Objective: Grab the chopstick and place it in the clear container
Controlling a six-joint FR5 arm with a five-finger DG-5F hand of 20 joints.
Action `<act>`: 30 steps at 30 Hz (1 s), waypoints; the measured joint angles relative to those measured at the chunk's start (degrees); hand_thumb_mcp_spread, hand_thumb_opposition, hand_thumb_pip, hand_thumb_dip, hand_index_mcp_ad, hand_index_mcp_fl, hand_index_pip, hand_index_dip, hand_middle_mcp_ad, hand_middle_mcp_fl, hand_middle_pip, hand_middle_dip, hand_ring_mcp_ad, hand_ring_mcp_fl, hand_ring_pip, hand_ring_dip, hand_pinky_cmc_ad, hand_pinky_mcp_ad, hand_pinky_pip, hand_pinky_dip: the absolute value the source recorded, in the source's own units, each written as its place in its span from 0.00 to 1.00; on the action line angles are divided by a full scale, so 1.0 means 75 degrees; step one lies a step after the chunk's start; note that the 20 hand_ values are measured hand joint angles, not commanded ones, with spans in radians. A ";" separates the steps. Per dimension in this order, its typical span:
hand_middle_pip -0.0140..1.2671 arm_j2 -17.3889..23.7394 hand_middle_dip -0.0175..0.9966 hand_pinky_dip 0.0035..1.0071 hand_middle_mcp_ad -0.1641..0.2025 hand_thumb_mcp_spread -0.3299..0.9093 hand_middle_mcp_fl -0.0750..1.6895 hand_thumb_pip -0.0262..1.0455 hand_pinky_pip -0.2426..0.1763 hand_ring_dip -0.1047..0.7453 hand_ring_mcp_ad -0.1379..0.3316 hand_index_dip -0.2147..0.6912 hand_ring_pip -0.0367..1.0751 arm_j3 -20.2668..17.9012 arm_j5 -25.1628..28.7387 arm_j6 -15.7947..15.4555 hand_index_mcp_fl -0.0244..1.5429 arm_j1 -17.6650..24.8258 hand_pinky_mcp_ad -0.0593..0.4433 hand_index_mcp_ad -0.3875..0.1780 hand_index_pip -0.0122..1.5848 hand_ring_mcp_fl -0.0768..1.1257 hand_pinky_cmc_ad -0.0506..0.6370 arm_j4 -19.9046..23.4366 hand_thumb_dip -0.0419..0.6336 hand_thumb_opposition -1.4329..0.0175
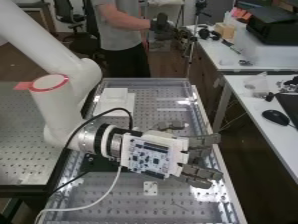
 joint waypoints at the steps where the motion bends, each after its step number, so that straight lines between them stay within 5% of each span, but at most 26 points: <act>1: 0.12 -0.0017 0.60 0.19 0.64 0.65 0.41 0.61 0.39 0.23 0.72 0.51 0.10 0.0014 0.0045 0.0014 0.33 0.0013 0.45 0.59 0.19 0.29 0.44 -0.0003 0.47 0.46; 12: 0.12 -0.0233 0.60 0.17 0.63 0.66 0.43 0.61 0.42 0.27 0.72 0.47 0.09 0.0274 -0.0011 0.0142 0.32 0.0085 0.45 0.56 0.37 0.30 0.46 -0.0014 0.52 0.46; 30: 0.15 -0.0493 0.60 0.17 0.64 0.67 0.44 0.58 0.45 0.31 0.70 0.44 0.10 0.0841 -0.0276 -0.0050 0.34 0.0140 0.45 0.55 0.38 0.36 0.51 -0.0398 0.52 0.44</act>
